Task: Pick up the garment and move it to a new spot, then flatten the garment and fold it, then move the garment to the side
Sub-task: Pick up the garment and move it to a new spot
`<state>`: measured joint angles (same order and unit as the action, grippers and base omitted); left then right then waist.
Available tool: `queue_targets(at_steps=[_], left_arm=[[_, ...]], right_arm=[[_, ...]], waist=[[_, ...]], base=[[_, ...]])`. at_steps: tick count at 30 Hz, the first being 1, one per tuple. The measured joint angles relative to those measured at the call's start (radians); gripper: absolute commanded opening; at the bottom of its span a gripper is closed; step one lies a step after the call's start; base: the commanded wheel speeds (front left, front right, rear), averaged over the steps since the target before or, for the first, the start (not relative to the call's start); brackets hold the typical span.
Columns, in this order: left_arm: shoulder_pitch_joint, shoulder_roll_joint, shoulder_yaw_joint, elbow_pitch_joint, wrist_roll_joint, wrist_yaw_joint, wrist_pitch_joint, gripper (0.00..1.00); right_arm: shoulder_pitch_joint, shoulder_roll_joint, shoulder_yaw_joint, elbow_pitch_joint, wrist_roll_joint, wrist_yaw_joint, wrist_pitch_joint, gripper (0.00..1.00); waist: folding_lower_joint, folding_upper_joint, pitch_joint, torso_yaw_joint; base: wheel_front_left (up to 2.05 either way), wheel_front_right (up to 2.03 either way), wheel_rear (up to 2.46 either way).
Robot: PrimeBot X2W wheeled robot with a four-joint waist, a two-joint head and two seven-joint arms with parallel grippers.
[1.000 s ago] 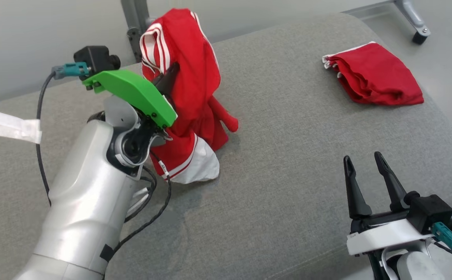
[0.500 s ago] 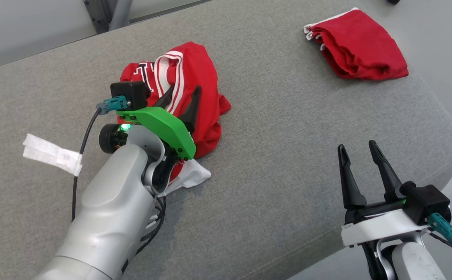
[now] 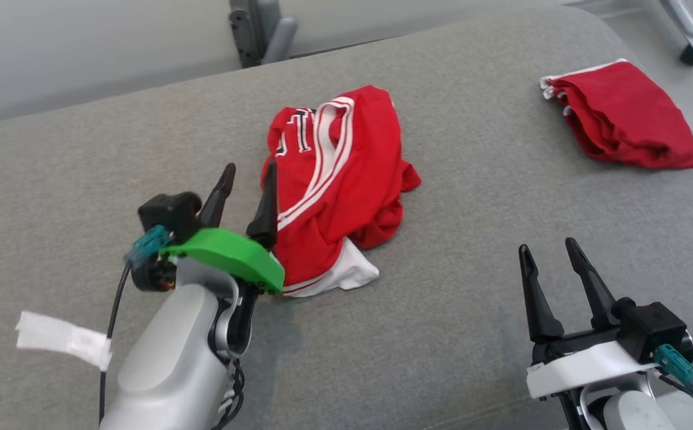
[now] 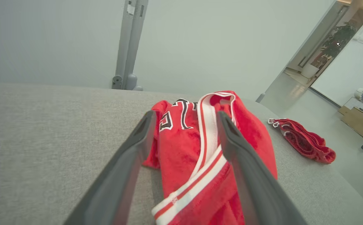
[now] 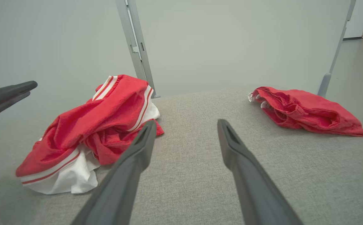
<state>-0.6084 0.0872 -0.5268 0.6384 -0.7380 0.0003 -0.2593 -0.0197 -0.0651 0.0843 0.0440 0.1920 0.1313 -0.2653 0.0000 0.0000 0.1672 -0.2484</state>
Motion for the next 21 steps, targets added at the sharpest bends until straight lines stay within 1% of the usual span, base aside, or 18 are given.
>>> queue_targets(at_steps=[4, 8, 12, 15, 19, 21], left_arm=[[0.140, 0.010, 0.086, -0.124, 0.058, 0.003, -0.002, 1.00], [0.265, 0.007, 0.151, -0.198, 0.114, -0.005, -0.002, 1.00], [0.360, -0.001, 0.213, -0.288, 0.211, -0.004, -0.002, 1.00], [0.430, -0.004, 0.244, -0.360, 0.329, -0.003, -0.002, 1.00], [0.537, -0.017, 0.296, -0.442, 0.423, -0.001, -0.002, 1.00], [0.588, -0.025, 0.322, -0.470, 0.448, -0.001, -0.002, 1.00]], right_arm=[[0.017, -0.004, -0.001, 0.002, 0.003, 0.000, 0.000, 1.00], [0.030, -0.008, 0.004, 0.004, 0.008, 0.000, 0.000, 1.00], [0.042, -0.012, -0.002, 0.004, 0.008, 0.000, 0.000, 1.00], [0.053, -0.013, -0.004, 0.003, 0.007, 0.000, 0.000, 1.00], [0.065, -0.014, 0.000, 0.004, -0.004, 0.000, 0.000, 1.00], [0.075, -0.014, 0.003, 0.004, -0.013, 0.000, 0.000, 1.00]], waist=[[0.0000, 0.0000, -0.031, 0.067], [0.0000, 0.0000, -0.063, 0.128], [0.0000, 0.0000, -0.097, 0.178], [0.0000, 0.0000, -0.122, 0.205], [0.0000, 0.0000, -0.155, 0.228], [0.0000, 0.0000, -0.170, 0.234]], base=[[0.00, 0.00, 0.00], [0.00, 0.00, 0.00], [0.00, 0.00, 0.00], [0.00, 0.00, 0.00], [0.00, 0.00, 0.00], [0.00, 0.00, 0.00]])
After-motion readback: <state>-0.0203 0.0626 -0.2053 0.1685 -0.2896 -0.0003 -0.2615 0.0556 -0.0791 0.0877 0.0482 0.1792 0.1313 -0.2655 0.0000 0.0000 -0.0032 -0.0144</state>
